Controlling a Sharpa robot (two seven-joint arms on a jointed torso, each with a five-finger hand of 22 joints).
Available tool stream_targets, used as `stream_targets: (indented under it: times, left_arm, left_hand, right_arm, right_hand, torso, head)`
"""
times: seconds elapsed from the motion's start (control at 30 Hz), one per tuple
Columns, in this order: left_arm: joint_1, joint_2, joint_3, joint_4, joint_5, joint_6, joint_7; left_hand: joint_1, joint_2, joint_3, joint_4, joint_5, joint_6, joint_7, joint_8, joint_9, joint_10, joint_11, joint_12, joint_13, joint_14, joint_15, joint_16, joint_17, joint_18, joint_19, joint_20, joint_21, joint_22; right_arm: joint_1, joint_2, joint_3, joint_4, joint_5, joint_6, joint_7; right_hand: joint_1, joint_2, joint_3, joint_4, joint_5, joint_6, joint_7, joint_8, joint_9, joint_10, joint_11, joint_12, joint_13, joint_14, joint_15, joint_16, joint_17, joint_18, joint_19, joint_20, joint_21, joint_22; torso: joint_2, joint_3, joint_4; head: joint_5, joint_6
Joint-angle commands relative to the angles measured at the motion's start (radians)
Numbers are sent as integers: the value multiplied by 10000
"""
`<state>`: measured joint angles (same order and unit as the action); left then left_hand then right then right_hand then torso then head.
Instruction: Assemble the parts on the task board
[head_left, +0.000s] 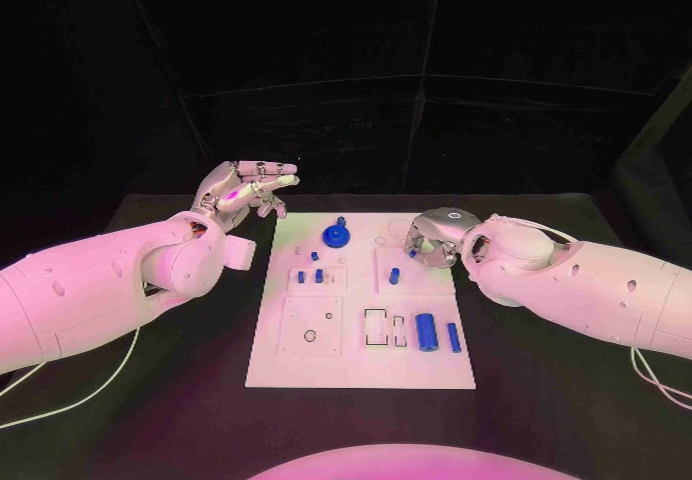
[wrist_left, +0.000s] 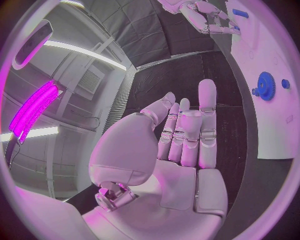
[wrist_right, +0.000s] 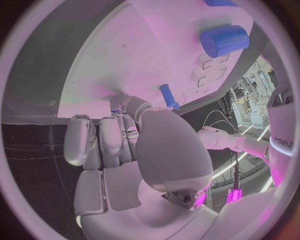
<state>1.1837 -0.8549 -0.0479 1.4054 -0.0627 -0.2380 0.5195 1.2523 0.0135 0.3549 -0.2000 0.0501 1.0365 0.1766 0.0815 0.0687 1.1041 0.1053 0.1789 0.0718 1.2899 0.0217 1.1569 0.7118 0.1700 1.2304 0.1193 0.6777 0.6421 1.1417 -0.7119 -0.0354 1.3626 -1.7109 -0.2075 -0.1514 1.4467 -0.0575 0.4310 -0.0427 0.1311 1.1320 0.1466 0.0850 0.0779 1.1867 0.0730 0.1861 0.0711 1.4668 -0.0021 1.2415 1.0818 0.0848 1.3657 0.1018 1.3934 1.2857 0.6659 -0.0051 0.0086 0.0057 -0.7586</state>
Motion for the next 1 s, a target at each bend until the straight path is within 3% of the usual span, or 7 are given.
stream_targets:
  times: [0.03, 0.4, 0.77, 1.0]
  left_arm:
    - [13, 9, 9, -11, 52, 115, 12]
    - [13, 14, 9, -93, 52, 120, -14]
    - [14, 2, 9, -134, 52, 111, -44]
    - [14, -1, 9, -126, 53, 109, -60]
  left_hand:
    - [102, -9, 57, -15, -15, -24, 63, 36, -6, -59, 35, 50, 9, -55, -20, -69, -12, 132, -68, -20, -66, -11]
    - [102, -9, 57, -15, -15, -24, 63, 36, -6, -59, 35, 50, 9, -55, -20, -69, -12, 132, -68, -20, -66, -11]
    - [124, -16, 64, -30, -15, -26, 66, 40, -6, -64, 36, 56, 9, -63, -21, -77, -34, 132, -65, -21, -74, -18]
    - [124, -16, 64, -30, -15, -26, 66, 40, -6, -64, 36, 56, 9, -63, -21, -77, -34, 132, -65, -21, -74, -18]
  right_arm:
    - [-21, -44, -19, 95, -80, -388, -23]
    - [-18, -294, -13, 361, 137, -648, -39]
    - [54, -928, 15, 1298, 506, -859, -135]
    - [165, -1174, 318, 2303, 657, -1043, -195]
  right_hand:
    - [-95, 21, 68, 17, -41, 55, -3, 61, -2, 61, 6, 47, -4, 238, -48, 47, 0, -173, 66, 13, 44, 25]
    - [-202, -9, 87, 31, -91, 60, -6, 37, -10, 62, 6, 15, -12, 241, -49, 61, -6, -181, 83, 8, 72, 61]
    - [-219, -15, 98, 28, -100, 60, -10, 30, -12, 58, 3, 3, -15, 249, -50, 91, 31, -198, 134, 6, 120, 138]
    - [-221, -23, 105, 21, -98, 59, -12, 26, -14, 54, 2, -4, -16, 252, -51, 100, 41, -210, 168, 6, 152, 188]
  torso:
    - [0, 3, -2]
    - [-4, -1, -6]
    - [-9, -9, 0]
    - [-9, -8, -2]
  head:
    - [0, 6]
    - [-22, 15]
    - [-41, 51]
    - [22, 89]
